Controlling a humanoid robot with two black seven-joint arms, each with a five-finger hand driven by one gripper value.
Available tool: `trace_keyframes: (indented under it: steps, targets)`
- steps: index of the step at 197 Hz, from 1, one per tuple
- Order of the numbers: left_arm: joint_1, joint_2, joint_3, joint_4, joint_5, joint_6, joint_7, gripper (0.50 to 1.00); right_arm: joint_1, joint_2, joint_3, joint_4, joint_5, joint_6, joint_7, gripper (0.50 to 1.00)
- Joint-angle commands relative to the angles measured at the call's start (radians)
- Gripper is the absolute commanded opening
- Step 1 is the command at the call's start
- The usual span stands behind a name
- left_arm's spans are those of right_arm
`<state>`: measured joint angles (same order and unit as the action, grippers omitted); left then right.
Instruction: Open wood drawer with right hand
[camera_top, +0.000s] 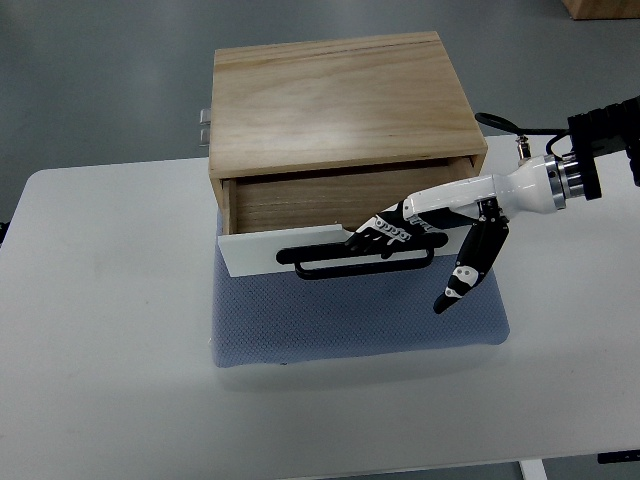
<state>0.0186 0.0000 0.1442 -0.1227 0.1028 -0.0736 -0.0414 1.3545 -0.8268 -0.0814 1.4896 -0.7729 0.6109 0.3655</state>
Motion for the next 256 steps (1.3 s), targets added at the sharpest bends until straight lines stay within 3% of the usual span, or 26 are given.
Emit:
trace_keyframes:
  steps: [1, 128, 189, 224, 256]
  targets:
    - [0.001, 0.000, 0.000, 0.000, 0.000, 0.000, 0.000, 1.000, 0.003, -0.003, 0.002, 0.001, 0.009, 0.000, 0.000, 0.944]
    - [0.000, 0.000, 0.000, 0.000, 0.000, 0.000, 0.000, 1.000, 0.206, -0.118, 0.003, -0.028, 0.196, 0.000, 0.000, 0.944]
    - [0.000, 0.000, 0.000, 0.000, 0.000, 0.000, 0.000, 1.000, 0.203, -0.115, 0.023, -0.285, 0.483, 0.000, 0.010, 0.944]
    - [0.000, 0.000, 0.000, 0.000, 0.000, 0.000, 0.000, 1.000, 0.041, -0.100, 0.109, -0.451, 0.741, 0.000, 0.012, 0.944]
    - [0.000, 0.000, 0.000, 0.000, 0.000, 0.000, 0.000, 1.000, -0.106, -0.009, 0.236, -0.569, 0.939, -0.011, 0.001, 0.944]
